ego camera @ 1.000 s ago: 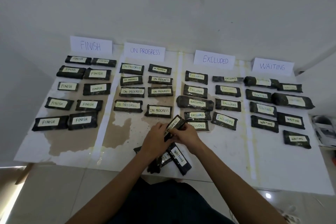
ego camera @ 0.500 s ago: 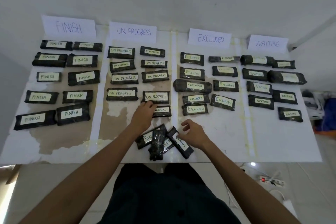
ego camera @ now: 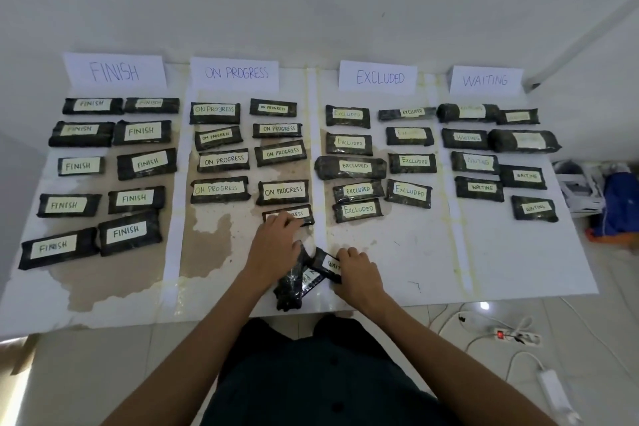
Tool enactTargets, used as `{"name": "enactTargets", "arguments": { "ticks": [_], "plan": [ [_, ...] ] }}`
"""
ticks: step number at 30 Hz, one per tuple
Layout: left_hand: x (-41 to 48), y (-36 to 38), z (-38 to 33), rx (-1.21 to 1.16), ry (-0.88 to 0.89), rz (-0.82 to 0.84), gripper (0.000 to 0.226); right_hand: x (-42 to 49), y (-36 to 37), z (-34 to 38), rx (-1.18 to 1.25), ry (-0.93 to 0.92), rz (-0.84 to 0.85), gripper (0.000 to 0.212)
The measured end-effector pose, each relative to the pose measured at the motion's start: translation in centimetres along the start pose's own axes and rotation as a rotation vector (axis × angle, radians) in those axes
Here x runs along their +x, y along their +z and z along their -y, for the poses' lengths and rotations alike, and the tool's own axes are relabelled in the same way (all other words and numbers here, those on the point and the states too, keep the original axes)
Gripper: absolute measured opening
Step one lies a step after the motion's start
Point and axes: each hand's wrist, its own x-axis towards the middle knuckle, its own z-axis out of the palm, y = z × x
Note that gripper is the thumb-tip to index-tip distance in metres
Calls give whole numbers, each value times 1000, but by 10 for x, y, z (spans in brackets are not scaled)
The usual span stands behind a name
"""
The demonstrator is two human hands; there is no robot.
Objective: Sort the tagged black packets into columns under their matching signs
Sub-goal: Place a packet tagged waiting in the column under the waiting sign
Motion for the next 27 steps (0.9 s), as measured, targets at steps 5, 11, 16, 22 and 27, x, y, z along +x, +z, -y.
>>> {"name": "enactTargets", "arguments": {
  "ticks": [5, 11, 16, 22, 27],
  "plan": [
    [-4, 10, -45, -55, 36, -22, 43, -9, -24, -51, 29, -98, -132, 45],
    [30, 35, -110, -76, 155, -11, 43, -23, -54, -141, 62, -90, -277, 43],
    [64, 65, -156, -88, 233, 74, 44, -32, -70, -216, 68, 19, -350, 44],
    [106, 105, -208, -68, 283, 204, 45, -26, -79, -294, 46, 124, -373, 48],
    [137, 142, -241, -25, 290, 336, 52, -2, -83, -335, 69, 158, -388, 46]
  ]
}}
